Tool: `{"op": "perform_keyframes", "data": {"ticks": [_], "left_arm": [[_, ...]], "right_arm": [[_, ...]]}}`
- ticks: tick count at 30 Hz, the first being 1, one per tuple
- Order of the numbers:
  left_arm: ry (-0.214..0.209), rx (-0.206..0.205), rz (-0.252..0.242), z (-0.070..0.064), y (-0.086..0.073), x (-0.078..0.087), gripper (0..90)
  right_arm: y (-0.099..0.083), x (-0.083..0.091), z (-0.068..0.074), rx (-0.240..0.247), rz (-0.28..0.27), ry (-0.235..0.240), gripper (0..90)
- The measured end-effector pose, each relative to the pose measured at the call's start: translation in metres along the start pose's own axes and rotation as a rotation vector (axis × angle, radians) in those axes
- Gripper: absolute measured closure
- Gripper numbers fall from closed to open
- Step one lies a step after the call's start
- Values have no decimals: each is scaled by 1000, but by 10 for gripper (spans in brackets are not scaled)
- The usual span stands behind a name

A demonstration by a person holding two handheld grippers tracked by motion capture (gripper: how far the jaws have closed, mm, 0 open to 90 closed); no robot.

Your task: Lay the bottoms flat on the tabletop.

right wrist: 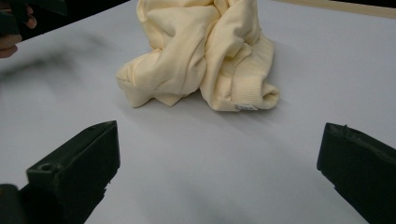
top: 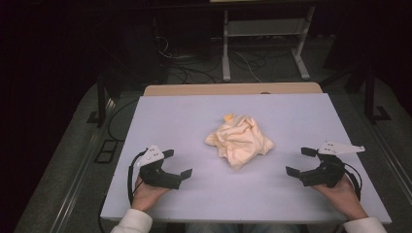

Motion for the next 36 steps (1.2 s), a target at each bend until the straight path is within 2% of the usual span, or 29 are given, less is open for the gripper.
{"op": "perform_keyframes", "data": {"ticks": [5,12,15,25,36], "left_arm": [[1,-10,17,-1,3,-2,0],[-9,-25,32,-3,9,-6,0],[-13,-44,46,-3,14,-9,0],[-35,-74,38,-7,35,-15,0],[-54,-82,47,-7,46,-26,0]], "right_arm": [[3,1,-2,-10,-2,-6,0],[13,0,-3,4,13,-5,0],[19,-1,-2,7,15,1,0],[33,-7,-1,18,36,22,0],[46,-19,1,26,56,46,0]]}}
Point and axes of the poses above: each handheld gripper's, and its own axes: x roughly backward along the jaws, y roughly out of its top, z roughly to its left, the point moved 6 cm from there along -x, roughly forward along the jaws, and after that the axes turned 3 degrees about y, right-handed, at the moved point
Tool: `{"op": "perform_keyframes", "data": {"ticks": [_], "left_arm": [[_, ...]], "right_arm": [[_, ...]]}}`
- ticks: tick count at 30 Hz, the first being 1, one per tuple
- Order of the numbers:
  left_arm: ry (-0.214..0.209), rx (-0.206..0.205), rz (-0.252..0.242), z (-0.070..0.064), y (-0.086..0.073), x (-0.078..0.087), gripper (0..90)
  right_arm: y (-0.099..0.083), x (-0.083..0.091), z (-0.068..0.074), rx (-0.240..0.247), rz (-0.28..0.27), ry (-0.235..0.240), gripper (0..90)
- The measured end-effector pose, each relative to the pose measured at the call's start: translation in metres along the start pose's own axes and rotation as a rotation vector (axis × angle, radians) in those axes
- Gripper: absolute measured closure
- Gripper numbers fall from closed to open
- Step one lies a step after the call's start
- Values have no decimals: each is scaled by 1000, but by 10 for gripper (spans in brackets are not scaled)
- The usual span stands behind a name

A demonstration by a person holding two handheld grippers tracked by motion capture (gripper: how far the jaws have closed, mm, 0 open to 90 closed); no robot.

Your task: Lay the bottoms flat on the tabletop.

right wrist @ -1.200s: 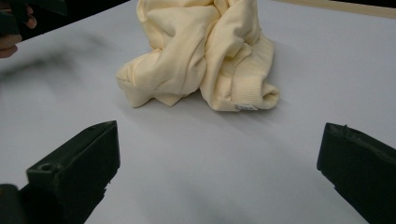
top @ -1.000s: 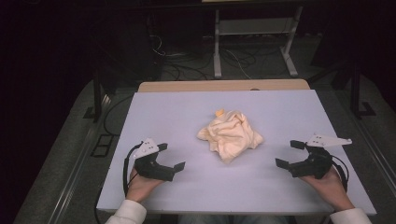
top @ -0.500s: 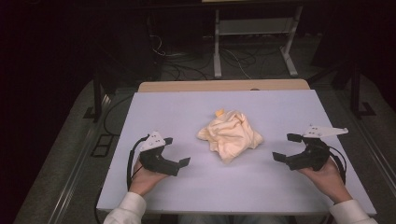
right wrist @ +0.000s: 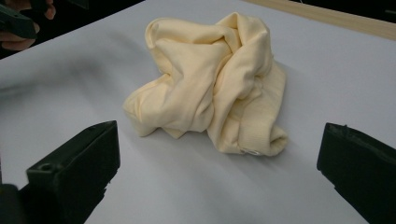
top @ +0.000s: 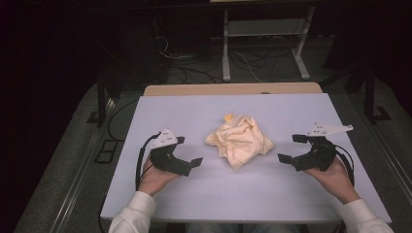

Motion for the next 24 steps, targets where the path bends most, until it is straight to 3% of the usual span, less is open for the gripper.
{"op": "perform_keyframes", "data": {"ticks": [3,24], "left_arm": [[-9,-14,2,-1,3,-3,0],[-10,-11,22,12,18,-20,0]], "right_arm": [[4,-3,0,5,2,4,0],[32,-25,-7,31,22,13,0]]}}
Point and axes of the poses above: each handheld gripper's, and its own axes: x roughly backward along the jaws, y roughly out of its top, z roughly to its left, the point moved 6 cm from there along -x, roughly forward along the jaws, and after that the axes turned 3 degrees about y, right-handed, at the moved point
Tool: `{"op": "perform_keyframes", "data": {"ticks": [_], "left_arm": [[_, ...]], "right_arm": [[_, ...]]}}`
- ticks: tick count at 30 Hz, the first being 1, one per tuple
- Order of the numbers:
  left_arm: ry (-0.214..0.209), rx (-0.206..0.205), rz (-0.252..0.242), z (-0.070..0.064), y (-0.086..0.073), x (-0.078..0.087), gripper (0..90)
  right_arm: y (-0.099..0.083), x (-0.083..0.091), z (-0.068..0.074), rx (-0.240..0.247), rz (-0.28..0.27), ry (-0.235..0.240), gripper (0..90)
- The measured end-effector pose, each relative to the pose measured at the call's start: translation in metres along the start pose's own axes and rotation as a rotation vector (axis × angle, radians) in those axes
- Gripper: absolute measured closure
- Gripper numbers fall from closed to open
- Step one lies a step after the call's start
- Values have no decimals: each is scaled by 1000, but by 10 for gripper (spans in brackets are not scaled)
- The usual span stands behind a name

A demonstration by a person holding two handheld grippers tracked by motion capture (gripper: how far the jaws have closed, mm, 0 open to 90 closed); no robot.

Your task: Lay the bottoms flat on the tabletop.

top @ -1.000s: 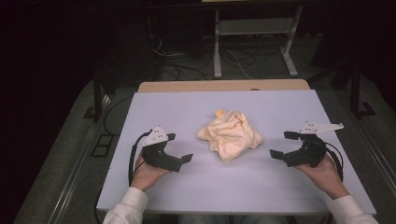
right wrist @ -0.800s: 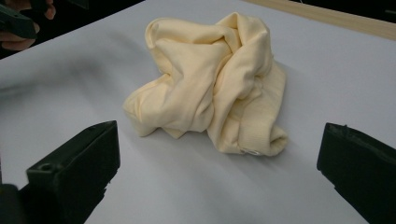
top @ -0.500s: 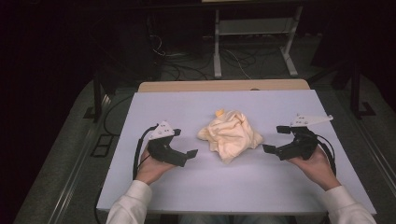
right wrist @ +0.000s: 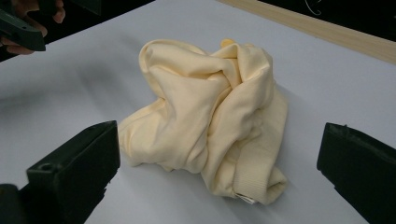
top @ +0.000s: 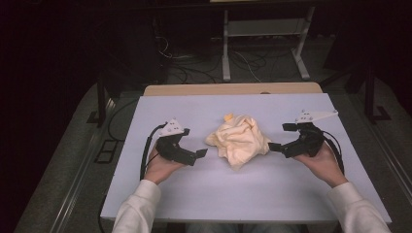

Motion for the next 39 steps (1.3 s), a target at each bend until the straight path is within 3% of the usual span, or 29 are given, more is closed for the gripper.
{"op": "perform_keyframes", "data": {"ticks": [8,17,24,27,39], "left_arm": [[-5,0,13,3,4,-10,0],[-23,-5,9,4,17,-21,0],[-24,0,6,10,24,-28,0],[-29,-16,7,11,28,-31,0],[-38,8,-5,21,31,-46,0]], "right_arm": [[6,-10,-9,-8,21,1,0],[20,-16,-18,-27,4,5,0],[27,-20,-24,-28,3,18,50],[28,-22,-26,-31,11,18,60],[32,-37,-37,-36,25,23,61]]}}
Point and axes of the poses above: each handheld gripper's, and its own axes: x roughly backward along the jaws, y roughly out of its top, z roughly to its left, the point moved 6 cm from there along -x, roughly forward along the jaws, and after that the axes turned 3 degrees about y, right-handed, at the moved point
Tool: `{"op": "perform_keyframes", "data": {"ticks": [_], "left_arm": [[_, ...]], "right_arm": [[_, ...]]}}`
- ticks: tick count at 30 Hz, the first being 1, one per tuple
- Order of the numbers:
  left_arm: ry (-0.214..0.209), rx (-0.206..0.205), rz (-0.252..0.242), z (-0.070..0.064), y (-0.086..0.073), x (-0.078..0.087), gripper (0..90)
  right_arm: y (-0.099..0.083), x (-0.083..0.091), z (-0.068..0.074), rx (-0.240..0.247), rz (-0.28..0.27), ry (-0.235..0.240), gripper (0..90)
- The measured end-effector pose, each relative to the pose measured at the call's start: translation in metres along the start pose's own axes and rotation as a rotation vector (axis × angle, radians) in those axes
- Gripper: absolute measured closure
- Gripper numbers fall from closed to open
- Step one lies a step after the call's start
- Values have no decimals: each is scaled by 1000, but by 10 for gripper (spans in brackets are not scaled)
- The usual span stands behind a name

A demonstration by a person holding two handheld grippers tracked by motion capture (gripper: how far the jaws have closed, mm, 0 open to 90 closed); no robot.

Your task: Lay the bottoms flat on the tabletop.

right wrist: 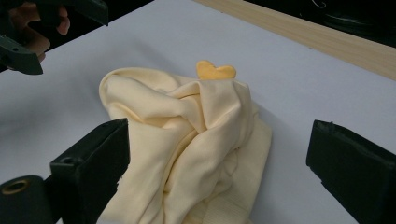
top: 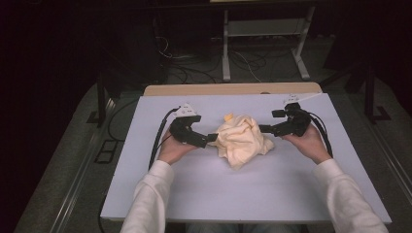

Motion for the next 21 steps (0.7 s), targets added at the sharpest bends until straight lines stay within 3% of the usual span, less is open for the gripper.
{"op": "perform_keyframes", "data": {"ticks": [10,16,21], "left_arm": [[-15,16,5,4,-6,-13,0],[-33,23,9,1,-12,-21,0],[-40,30,16,0,-17,-27,0]], "right_arm": [[-5,-11,-7,-8,7,10,63],[-13,-23,-5,6,55,8,69],[-16,-26,-7,-5,61,13,89]]}}
Point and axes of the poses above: each handheld gripper's, and its own axes: x roughly backward along the jaws, y roughly out of its top, z roughly to its left, the point moved 6 cm from there along -x, roughly forward along the jaws, and after that the axes turned 3 degrees about y, right-handed, at the moved point
